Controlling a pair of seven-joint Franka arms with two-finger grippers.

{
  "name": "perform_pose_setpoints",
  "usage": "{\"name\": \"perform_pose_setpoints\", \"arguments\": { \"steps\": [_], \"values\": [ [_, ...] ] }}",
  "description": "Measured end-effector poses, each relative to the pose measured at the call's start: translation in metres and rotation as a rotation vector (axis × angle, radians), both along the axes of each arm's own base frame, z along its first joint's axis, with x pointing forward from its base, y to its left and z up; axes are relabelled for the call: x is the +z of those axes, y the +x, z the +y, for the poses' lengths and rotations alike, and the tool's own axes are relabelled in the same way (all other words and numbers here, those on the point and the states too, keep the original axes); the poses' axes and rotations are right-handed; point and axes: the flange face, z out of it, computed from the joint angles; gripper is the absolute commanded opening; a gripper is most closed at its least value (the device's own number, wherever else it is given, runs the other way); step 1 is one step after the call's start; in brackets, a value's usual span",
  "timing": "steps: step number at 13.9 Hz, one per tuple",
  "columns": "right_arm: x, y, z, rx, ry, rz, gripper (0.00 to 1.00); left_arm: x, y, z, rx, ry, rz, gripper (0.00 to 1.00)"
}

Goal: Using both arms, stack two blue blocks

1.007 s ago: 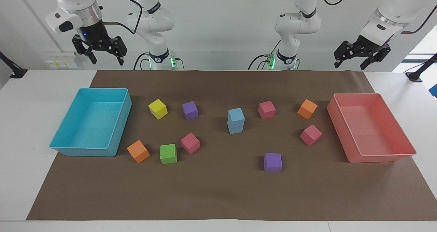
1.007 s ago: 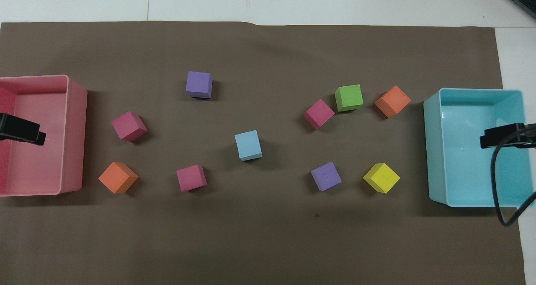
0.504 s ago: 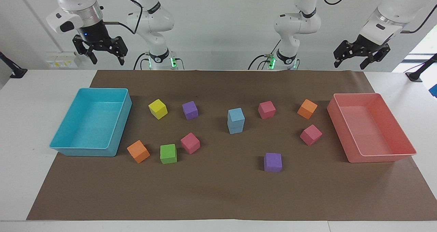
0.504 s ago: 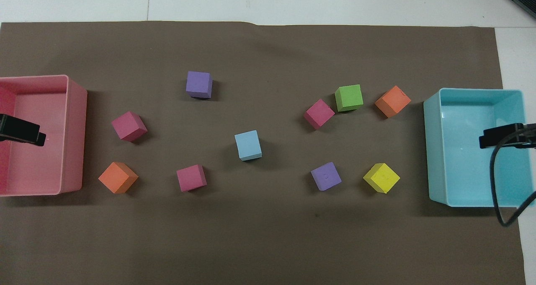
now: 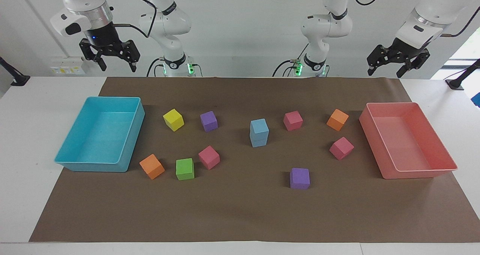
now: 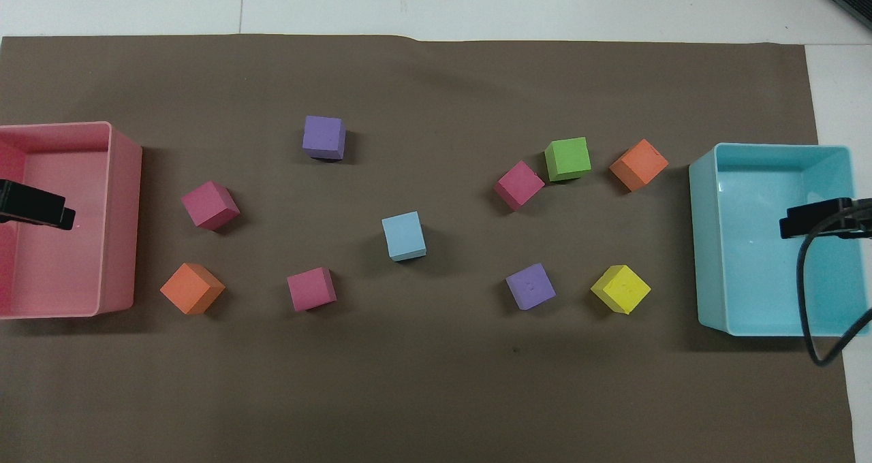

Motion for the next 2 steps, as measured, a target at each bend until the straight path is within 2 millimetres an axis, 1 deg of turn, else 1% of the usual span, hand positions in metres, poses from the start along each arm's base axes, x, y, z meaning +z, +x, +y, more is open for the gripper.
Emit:
{"name": "perform_pose_setpoints", "arguments": {
  "steps": [2],
  "values": [
    [0.0001, 0.0001, 0.0, 0.0, 0.0, -0.001, 1.0, 0.0, 0.0001, 0.0, -0.01, -0.001, -0.001, 1.0]
  ]
}}
